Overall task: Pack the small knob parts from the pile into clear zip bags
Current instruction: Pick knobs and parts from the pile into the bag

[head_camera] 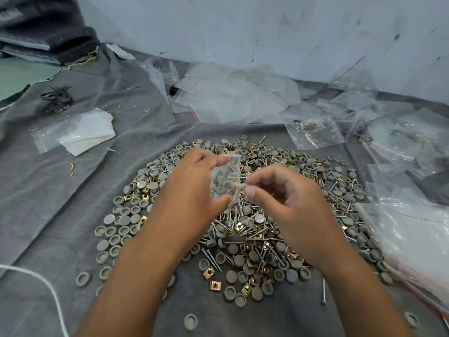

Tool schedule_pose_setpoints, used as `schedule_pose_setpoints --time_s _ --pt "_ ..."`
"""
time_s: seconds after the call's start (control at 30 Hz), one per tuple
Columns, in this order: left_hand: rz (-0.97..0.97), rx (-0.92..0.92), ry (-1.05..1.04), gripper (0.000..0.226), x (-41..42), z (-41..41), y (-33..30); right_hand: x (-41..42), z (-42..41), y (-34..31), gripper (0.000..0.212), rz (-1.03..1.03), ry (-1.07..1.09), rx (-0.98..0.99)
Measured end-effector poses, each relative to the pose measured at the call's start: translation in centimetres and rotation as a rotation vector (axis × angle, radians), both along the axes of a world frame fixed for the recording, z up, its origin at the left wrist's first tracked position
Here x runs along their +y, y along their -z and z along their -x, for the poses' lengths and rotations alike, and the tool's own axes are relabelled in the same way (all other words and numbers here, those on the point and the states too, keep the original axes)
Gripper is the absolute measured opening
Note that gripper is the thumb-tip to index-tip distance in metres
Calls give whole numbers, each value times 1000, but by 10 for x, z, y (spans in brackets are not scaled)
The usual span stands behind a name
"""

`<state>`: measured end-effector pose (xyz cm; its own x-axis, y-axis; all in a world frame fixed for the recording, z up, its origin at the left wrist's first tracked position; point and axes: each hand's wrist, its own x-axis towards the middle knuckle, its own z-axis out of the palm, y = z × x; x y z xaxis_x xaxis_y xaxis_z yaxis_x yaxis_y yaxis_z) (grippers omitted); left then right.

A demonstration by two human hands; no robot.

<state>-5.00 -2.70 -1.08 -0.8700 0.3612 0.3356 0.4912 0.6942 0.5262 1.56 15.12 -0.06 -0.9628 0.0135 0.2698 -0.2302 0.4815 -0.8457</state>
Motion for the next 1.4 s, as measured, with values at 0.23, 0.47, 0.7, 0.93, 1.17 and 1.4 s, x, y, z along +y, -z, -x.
schedule_pose_setpoints --time_s 0.23,0.47,0.7,0.93,1.17,1.4 --pt "-3 8 17 64 1 -2 -1 -21 13 3 12 -256 213 308" --pt "-5 2 20 68 1 1 1 -22 12 4 14 -184 233 301" --pt "17 12 -3 69 0 1 0 12 -5 -9 12 -289 99 -174" --pt "7 8 -8 68 0 0 -1 1 -38 0 43 -833 -76 -614" --pt "17 5 -9 69 1 -1 -1 -12 -46 7 39 -868 72 -626" --pt "16 -8 0 67 2 -1 -2 -11 -46 12 7 -1011 110 -582"
